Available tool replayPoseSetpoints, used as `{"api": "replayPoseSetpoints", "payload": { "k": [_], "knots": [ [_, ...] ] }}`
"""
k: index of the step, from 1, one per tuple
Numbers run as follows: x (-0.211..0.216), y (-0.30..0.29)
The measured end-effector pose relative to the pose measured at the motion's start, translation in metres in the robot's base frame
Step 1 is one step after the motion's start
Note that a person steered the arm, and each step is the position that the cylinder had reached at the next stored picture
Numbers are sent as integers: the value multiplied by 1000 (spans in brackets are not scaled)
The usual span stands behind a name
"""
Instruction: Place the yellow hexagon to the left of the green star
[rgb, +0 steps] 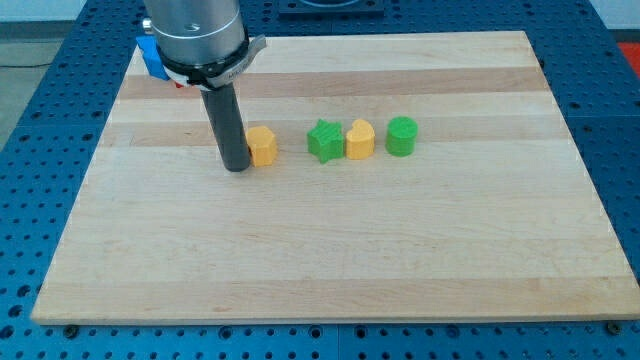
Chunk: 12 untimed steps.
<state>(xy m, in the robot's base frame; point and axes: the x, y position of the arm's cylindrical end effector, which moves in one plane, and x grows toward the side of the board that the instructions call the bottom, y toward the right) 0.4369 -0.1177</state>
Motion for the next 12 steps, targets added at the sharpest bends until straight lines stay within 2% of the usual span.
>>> {"api": "replayPoseSetpoints", "payload": {
  "k": [6,12],
  "knots": [
    [-31,-13],
    [-31,16]
  ]
}}
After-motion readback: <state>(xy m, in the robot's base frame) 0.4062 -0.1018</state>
